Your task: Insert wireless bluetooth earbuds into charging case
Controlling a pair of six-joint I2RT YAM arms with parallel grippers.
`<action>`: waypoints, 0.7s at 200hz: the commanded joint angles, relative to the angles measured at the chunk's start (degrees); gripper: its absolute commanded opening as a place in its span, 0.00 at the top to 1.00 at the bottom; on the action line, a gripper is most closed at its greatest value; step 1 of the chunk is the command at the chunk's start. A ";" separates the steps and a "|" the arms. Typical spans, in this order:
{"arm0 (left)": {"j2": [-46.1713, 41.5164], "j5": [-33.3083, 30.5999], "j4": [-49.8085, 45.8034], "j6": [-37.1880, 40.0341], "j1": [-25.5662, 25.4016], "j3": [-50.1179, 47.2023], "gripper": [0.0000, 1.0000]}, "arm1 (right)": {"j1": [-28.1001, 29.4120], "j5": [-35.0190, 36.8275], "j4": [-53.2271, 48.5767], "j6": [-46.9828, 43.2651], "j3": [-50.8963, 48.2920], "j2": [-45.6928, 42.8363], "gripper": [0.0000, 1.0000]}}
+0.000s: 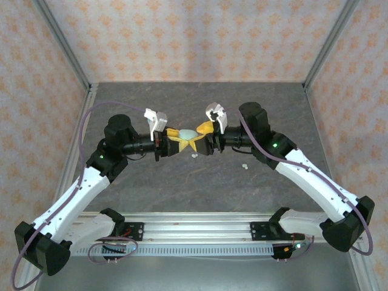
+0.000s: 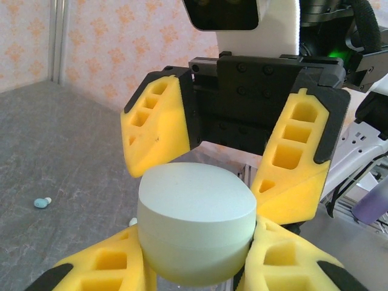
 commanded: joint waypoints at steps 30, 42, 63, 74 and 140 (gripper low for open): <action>-1.21 3.14 1.26 0.06 -1.36 1.83 0.97 | -2.42 -1.01 6.09 4.10 3.53 2.34 0.31; -1.24 3.27 1.17 0.03 -1.37 1.99 0.97 | -2.59 -1.16 6.92 5.08 3.56 2.64 0.29; -1.38 3.25 0.63 0.03 -1.36 2.35 0.97 | -2.85 -1.29 7.77 6.40 3.60 3.09 0.28; -1.38 3.25 0.40 0.03 -1.37 2.45 0.97 | -3.16 -1.34 7.98 7.01 3.52 3.20 0.28; -1.31 3.27 1.40 -1.07 -1.62 2.13 0.98 | -8.09 -4.30 18.43 17.53 0.56 2.92 0.28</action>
